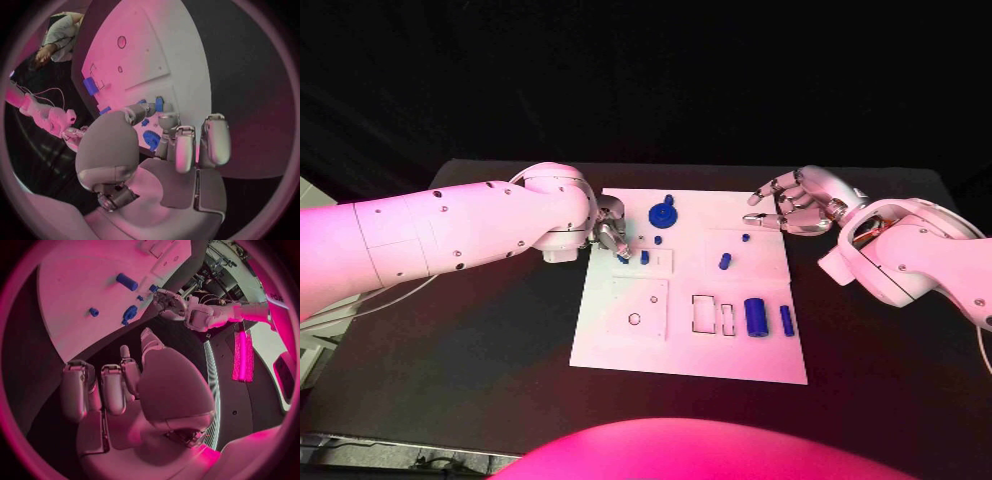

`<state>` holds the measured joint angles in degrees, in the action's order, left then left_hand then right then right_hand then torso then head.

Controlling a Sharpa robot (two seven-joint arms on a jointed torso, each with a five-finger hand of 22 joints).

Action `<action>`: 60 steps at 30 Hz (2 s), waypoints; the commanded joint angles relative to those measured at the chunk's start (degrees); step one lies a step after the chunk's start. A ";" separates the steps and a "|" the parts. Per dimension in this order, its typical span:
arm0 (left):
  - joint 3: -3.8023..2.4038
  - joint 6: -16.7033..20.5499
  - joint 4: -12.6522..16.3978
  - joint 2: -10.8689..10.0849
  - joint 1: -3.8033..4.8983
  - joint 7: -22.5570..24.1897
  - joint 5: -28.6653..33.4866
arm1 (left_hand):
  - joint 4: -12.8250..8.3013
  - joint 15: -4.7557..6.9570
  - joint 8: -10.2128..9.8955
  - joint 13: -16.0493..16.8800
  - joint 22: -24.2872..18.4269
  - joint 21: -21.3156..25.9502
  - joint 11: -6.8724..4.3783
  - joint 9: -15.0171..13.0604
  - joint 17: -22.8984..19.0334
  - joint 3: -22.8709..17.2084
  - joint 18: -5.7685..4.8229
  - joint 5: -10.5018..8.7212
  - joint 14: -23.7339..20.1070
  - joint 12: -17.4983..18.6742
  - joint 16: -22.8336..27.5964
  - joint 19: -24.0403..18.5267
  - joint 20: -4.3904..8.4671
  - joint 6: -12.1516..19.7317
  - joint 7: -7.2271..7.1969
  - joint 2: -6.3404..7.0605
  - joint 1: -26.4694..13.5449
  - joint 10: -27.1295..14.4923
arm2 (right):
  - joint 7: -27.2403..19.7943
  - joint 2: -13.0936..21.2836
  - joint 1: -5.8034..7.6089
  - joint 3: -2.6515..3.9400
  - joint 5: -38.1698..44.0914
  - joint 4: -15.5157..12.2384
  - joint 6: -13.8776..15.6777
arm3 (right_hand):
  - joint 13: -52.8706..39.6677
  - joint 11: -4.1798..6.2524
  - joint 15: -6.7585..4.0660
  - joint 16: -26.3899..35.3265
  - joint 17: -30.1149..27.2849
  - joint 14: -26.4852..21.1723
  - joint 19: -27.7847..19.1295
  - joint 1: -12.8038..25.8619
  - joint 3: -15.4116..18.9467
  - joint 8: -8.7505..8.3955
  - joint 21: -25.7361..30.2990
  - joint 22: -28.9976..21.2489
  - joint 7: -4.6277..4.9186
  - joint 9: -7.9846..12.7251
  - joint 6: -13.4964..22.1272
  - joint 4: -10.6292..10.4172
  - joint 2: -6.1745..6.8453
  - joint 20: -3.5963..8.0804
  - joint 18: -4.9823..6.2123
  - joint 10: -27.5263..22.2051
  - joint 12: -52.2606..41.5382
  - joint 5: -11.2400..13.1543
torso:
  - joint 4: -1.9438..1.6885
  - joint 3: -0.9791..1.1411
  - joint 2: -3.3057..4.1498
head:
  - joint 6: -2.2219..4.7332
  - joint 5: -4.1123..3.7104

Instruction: Assemble the parts on the task board

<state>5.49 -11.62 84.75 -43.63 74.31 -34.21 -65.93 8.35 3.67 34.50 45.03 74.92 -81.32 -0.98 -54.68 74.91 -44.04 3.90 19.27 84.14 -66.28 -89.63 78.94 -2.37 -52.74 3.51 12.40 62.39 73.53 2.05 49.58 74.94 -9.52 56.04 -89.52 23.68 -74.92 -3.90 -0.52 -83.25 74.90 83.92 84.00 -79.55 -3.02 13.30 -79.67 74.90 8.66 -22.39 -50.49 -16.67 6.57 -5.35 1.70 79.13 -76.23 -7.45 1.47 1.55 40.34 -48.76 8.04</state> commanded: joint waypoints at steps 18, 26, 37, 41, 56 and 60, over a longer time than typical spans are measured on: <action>0.13 -0.36 -0.48 0.62 -0.25 0.29 0.08 | -11.27 0.44 0.22 -0.34 0.95 -0.28 -0.05 -0.10 15.09 -11.75 -0.14 0.24 5.86 0.28 -0.37 0.21 0.13 -0.43 -0.07 -0.07 0.39 0.26 | -0.61 0.02 -0.03 0.00 0.46 -0.17 -0.65 | -3.98 0.06 0.00 0.17 3.28 3.15 1.73 -0.52 0.36 0.39 0.26 8.92 -0.02 0.05 0.57 0.09 -0.25 -0.04 0.68 -0.07 -0.10 -0.22 | -0.02 -0.02 -0.03 | -0.12 -0.05; 0.19 -1.08 -0.48 0.69 -0.44 0.17 -0.19 | -11.27 0.44 0.22 -0.34 0.95 -0.28 -0.05 -0.10 15.09 -11.75 -0.14 0.24 5.86 0.28 -0.37 0.21 0.13 -0.43 -0.07 -0.07 0.39 0.26 | -0.64 0.01 -0.03 0.00 0.46 -0.15 -0.72 | -3.98 0.06 0.00 0.17 3.28 3.15 1.73 -0.52 0.36 0.39 0.26 8.92 -0.02 0.05 0.57 0.09 -0.25 -0.04 0.68 -0.07 -0.10 -0.22 | 0.01 -0.01 -0.01 | -0.22 -0.07; 0.26 -2.90 0.21 0.57 -0.62 0.10 -0.36 | -11.26 0.44 0.23 -0.37 0.95 -0.28 -0.05 -0.12 15.09 -11.80 -0.13 0.25 5.86 0.32 -0.37 0.20 0.16 -0.41 -0.07 -0.06 0.42 0.25 | -0.65 -0.01 -0.03 0.00 0.46 -0.10 -0.81 | -3.98 0.06 0.00 0.17 3.28 3.15 1.73 -0.52 0.36 0.39 0.26 8.92 -0.02 0.05 0.57 0.09 -0.25 -0.04 0.68 -0.07 -0.10 -0.22 | -0.01 -0.03 -0.01 | -0.34 -0.05; 0.27 -3.22 0.56 0.50 -0.69 0.15 -0.37 | -11.26 0.44 0.23 -0.32 0.97 -0.29 -0.05 -0.13 15.09 -11.80 -0.14 0.25 5.86 0.30 -0.37 0.22 0.16 -0.41 -0.07 -0.06 0.43 0.26 | -0.66 -0.06 -0.03 0.00 0.46 -0.06 -0.83 | -3.96 0.06 -0.01 0.20 3.30 3.16 1.72 -0.62 0.36 0.46 0.34 8.90 -0.02 0.10 0.59 0.13 -0.24 -0.04 0.69 -0.07 -0.11 -0.23 | -0.01 -0.04 0.00 | -0.40 -0.03; 0.28 -2.50 0.13 0.80 -0.91 0.14 -0.26 | -11.21 0.44 0.27 -0.25 0.97 -0.29 -0.05 -0.17 15.09 -11.85 -0.14 0.31 5.86 0.27 -0.37 0.21 0.18 -0.43 -0.07 -0.08 0.42 0.32 | -0.70 -0.15 -0.10 0.00 0.46 -0.02 -0.84 | -3.96 0.06 -0.01 0.20 3.30 3.16 1.72 -0.62 0.36 0.46 0.34 8.90 -0.02 0.10 0.59 0.13 -0.24 -0.04 0.69 -0.07 -0.11 -0.23 | 0.04 0.01 0.02 | -0.41 0.07; 0.28 -2.27 -0.31 1.00 -0.97 0.08 -0.03 | -11.12 0.44 0.27 -0.46 0.85 -0.22 -0.03 -0.18 15.07 -11.85 -0.11 0.29 5.85 0.39 -0.35 0.12 0.18 -0.40 -0.05 -0.13 0.36 0.25 | -0.70 -0.15 -0.11 0.00 0.46 -0.08 -0.84 | -3.96 0.06 -0.01 0.20 3.30 3.16 1.72 -0.62 0.36 0.46 0.34 8.90 -0.02 0.10 0.59 0.13 -0.24 -0.04 0.69 -0.07 -0.11 -0.23 | 0.01 -0.01 -0.01 | -0.42 0.03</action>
<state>5.44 -12.54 84.47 -42.96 73.89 -34.42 -66.76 8.52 3.66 34.64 44.62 74.91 -81.32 -0.87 -54.77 74.91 -44.21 3.90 19.49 84.14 -66.10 -89.63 78.93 -2.37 -52.86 3.61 12.37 62.42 73.62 1.96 49.46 74.88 -9.52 56.04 -89.51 23.60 -74.92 -3.90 -0.52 -83.25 74.92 83.92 84.00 -79.78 -3.01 13.54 -79.67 74.92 8.45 -22.34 -50.28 -16.67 6.35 -5.35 1.70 79.13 -76.23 -7.45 1.49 1.54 40.34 -49.16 8.12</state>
